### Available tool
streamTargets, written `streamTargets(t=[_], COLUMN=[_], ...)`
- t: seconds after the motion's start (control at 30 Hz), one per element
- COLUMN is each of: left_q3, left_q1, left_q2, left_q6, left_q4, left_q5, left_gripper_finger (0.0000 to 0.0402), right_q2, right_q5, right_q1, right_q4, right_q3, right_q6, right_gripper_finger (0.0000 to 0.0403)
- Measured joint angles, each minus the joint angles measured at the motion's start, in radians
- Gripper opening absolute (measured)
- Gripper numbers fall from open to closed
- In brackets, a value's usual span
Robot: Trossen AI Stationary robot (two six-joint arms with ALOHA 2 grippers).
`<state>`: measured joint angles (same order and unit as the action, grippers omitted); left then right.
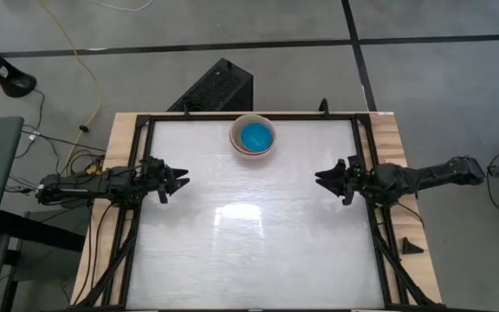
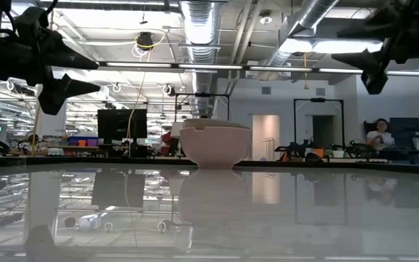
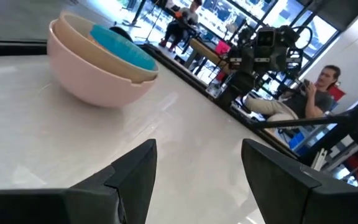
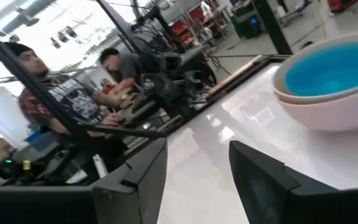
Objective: Nest bowls inside each other
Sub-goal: Return to Home Position
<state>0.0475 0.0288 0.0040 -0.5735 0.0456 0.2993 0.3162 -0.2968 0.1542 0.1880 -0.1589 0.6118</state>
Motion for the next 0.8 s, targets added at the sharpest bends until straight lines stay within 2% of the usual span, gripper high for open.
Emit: streamTargets(t=[0.3,0.6,0.8], left_q3=[-0.001,-0.001,-0.001], left_q1=[0.000,0.000,0.000], left_q2=[0.002,0.002,0.002], left_q6=[0.005,0.223,0.233], left_q4=[0.003,0.004,0.005], left_q5=[-0.034,-0.026,-0.014], left_gripper_finger=[0.0224,0.0224,0.0224], right_q2=[0.012,0.012,0.012], right_q5=[0.014,0.014,0.031], right_q1=[-0.032,-0.032,-0.032], right_q4=[-0.203,-0.309,-0.424], right_q3=[0.000,0.000,0.000], right_q6=[0.094,0.138,0.178], right_gripper_finger=[0.0205,0.0205,0.0205])
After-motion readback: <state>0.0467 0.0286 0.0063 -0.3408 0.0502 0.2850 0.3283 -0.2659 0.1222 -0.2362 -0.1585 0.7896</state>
